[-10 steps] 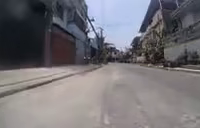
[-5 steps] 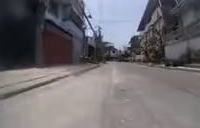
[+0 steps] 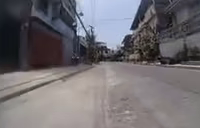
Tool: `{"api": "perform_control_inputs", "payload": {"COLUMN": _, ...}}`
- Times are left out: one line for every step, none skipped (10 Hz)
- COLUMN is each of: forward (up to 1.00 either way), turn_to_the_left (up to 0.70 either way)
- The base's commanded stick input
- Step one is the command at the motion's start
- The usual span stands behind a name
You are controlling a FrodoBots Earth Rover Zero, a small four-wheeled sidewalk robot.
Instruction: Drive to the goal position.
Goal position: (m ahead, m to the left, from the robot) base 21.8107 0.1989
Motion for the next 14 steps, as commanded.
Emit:
{"api": "perform_control_inputs", "payload": {"forward": 1.0, "turn_to_the_left": -0.02}}
{"api": "perform_control_inputs", "payload": {"forward": 1.0, "turn_to_the_left": -0.02}}
{"api": "perform_control_inputs", "payload": {"forward": 1.0, "turn_to_the_left": -0.02}}
{"api": "perform_control_inputs", "payload": {"forward": 1.0, "turn_to_the_left": -0.02}}
{"api": "perform_control_inputs", "payload": {"forward": 1.0, "turn_to_the_left": -0.02}}
{"api": "perform_control_inputs", "payload": {"forward": 1.0, "turn_to_the_left": -0.02}}
{"api": "perform_control_inputs", "payload": {"forward": 1.0, "turn_to_the_left": -0.02}}
{"api": "perform_control_inputs", "payload": {"forward": 1.0, "turn_to_the_left": -0.02}}
{"api": "perform_control_inputs", "payload": {"forward": 1.0, "turn_to_the_left": -0.02}}
{"api": "perform_control_inputs", "payload": {"forward": 1.0, "turn_to_the_left": -0.2}}
{"api": "perform_control_inputs", "payload": {"forward": 1.0, "turn_to_the_left": -0.33}}
{"api": "perform_control_inputs", "payload": {"forward": 1.0, "turn_to_the_left": -0.38}}
{"api": "perform_control_inputs", "payload": {"forward": 1.0, "turn_to_the_left": -0.4}}
{"api": "perform_control_inputs", "payload": {"forward": 1.0, "turn_to_the_left": -0.4}}
